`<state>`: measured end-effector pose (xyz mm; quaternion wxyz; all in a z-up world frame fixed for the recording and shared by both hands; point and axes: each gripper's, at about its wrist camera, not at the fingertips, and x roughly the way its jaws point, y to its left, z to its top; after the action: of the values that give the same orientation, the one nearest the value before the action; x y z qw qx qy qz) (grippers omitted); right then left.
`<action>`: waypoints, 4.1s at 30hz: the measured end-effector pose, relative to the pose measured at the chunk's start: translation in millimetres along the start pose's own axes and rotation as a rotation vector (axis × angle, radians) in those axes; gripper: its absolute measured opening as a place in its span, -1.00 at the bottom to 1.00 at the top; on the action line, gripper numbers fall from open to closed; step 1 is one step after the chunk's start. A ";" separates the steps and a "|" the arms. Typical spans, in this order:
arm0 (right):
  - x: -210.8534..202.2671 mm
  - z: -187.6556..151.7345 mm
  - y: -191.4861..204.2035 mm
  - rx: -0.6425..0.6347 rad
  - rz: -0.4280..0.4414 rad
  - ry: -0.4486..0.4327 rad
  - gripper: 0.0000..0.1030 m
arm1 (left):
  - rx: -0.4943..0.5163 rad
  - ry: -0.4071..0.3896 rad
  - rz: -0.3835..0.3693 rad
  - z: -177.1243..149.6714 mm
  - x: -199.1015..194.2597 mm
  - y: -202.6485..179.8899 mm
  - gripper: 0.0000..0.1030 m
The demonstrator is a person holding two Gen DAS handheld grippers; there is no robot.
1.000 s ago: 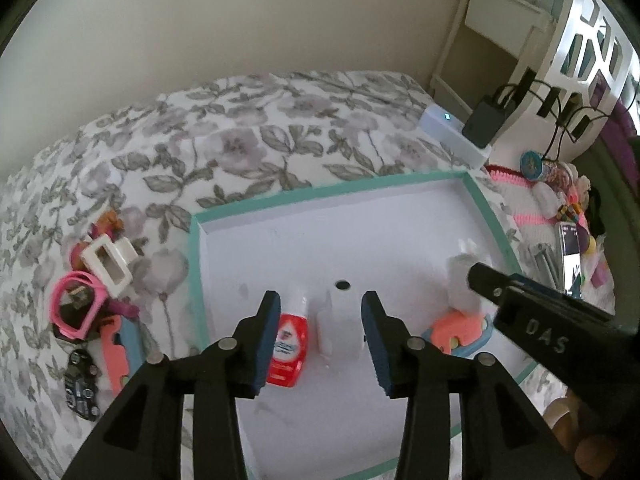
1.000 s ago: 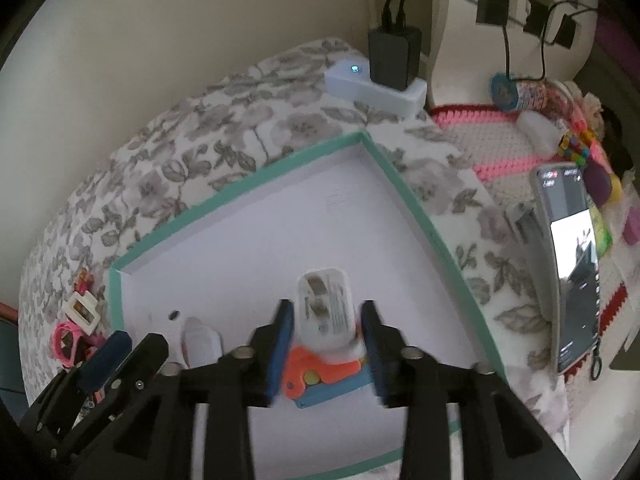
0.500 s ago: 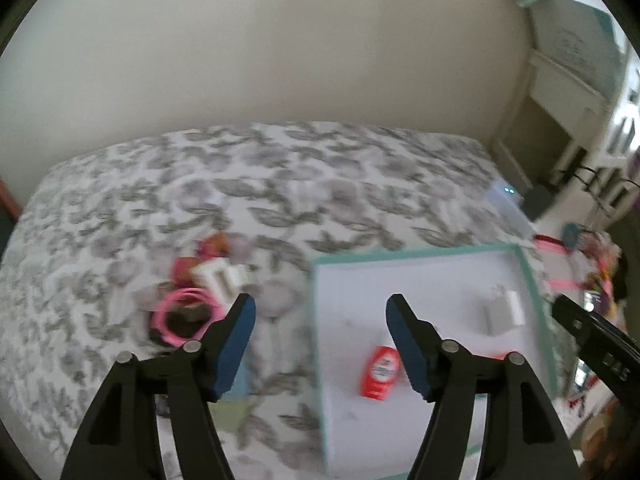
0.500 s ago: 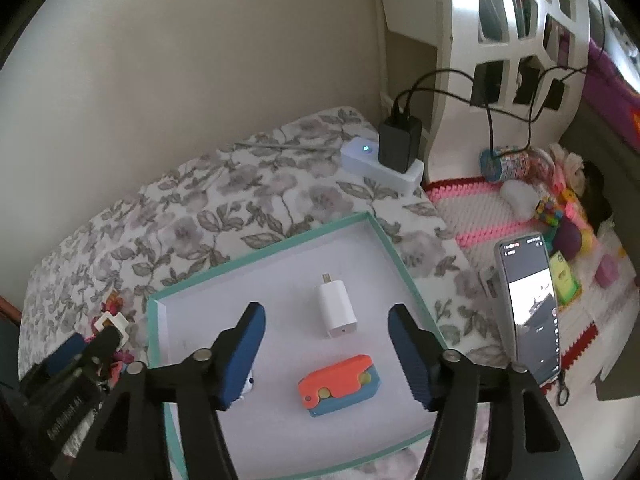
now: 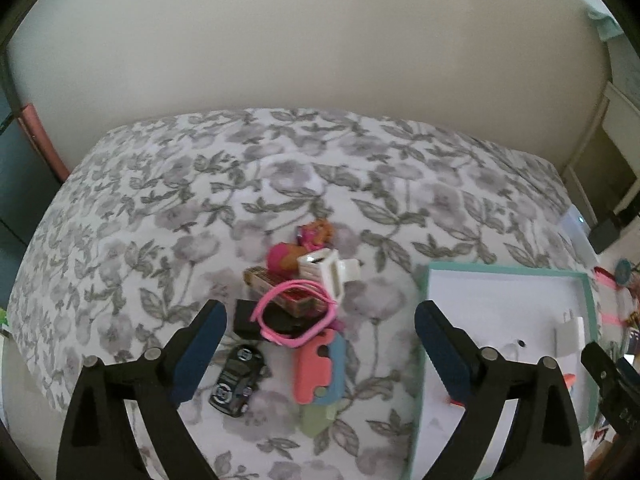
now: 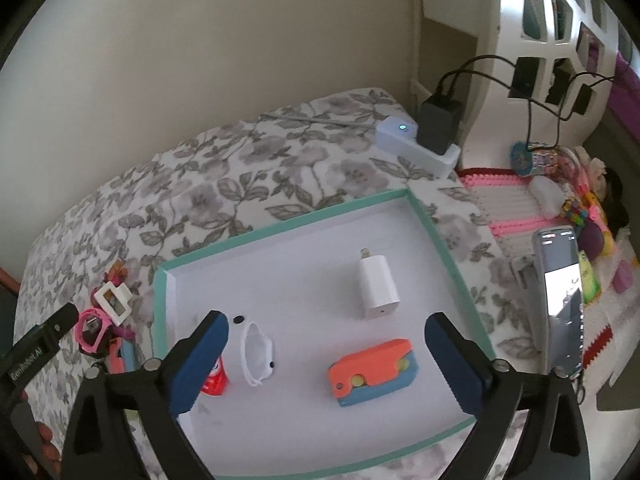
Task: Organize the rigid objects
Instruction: 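Move both grippers back over the pile of items, then grasp the pink-and-blue block with the right gripper while the left gripper grasps the black toy car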
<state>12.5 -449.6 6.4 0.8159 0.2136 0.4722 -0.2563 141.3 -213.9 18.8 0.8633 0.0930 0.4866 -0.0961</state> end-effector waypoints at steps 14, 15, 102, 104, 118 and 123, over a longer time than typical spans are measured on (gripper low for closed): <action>5.9 -8.9 30.4 -0.050 0.061 -0.010 1.00 | -0.039 0.011 0.039 3.0 7.3 35.9 0.86; 6.6 -10.3 34.6 -0.059 0.064 -0.006 1.00 | -0.046 0.020 0.038 2.6 9.0 41.3 0.86; 98.7 -88.7 239.6 -0.494 0.144 0.120 0.42 | -0.267 0.353 0.019 -32.4 98.7 143.9 0.86; 96.4 -89.8 241.4 -0.507 0.154 0.116 0.31 | -0.261 0.353 0.019 -32.2 99.2 142.6 0.86; 91.6 -87.5 225.6 -0.480 0.160 0.125 -0.13 | -0.180 0.394 -0.003 -33.0 108.1 111.9 0.86; 89.5 -89.1 219.1 -0.476 0.168 0.139 -0.12 | -0.129 0.417 0.002 -38.1 114.6 91.4 0.86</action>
<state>127.2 -246.0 -90.3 0.8272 0.0712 0.5548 -0.0539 191.7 -124.7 -92.8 0.7481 0.0557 0.6598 -0.0427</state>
